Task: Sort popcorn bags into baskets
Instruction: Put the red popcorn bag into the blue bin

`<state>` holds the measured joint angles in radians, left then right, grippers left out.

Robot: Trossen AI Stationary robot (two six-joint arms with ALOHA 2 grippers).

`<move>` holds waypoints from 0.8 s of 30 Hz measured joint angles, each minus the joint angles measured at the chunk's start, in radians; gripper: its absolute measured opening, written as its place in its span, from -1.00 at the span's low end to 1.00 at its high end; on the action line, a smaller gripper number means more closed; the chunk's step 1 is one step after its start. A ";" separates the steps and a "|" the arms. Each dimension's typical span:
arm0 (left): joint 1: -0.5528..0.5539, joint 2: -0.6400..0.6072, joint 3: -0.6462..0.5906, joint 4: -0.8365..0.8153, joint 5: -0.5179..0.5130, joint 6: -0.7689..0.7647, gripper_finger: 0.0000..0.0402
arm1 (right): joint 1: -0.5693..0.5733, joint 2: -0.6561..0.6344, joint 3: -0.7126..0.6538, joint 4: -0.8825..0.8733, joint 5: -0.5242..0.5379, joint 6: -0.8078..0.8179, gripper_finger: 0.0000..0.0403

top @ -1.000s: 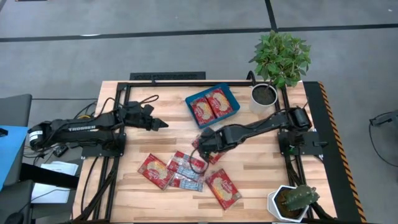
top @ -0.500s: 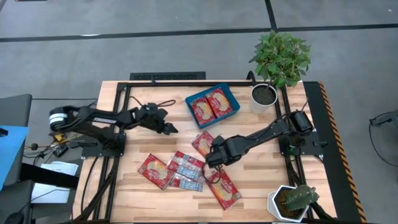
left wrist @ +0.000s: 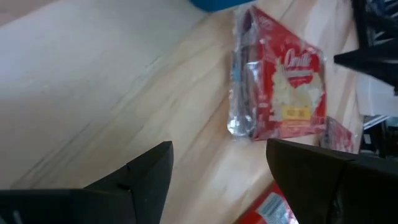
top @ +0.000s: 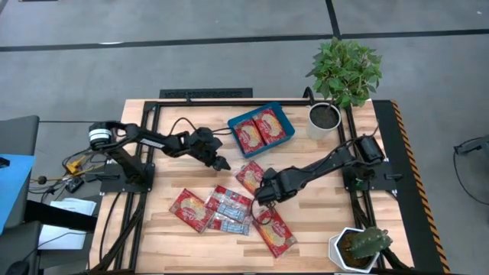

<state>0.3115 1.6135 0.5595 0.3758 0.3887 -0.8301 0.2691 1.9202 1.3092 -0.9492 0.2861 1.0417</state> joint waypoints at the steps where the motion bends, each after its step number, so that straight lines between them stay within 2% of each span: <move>1: -0.003 0.015 0.011 0.005 0.002 0.004 0.23 | -0.007 0.000 -0.004 0.020 0.001 -0.015 -0.86; 9: -0.006 0.106 0.063 0.047 0.045 0.016 0.23 | -0.052 0.000 -0.007 0.104 0.017 -0.156 -0.93; 19: -0.016 0.127 0.078 0.049 0.045 0.022 0.23 | -0.081 0.032 -0.005 0.236 0.023 -0.295 -0.89; 24: -0.019 0.128 0.076 0.060 0.053 0.020 0.23 | -0.042 -0.015 0.040 0.121 0.033 -0.247 -0.95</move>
<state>0.2924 1.7415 0.6359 0.4357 0.4422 -0.8103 0.2268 1.9050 1.3489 -0.8282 0.3188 0.7948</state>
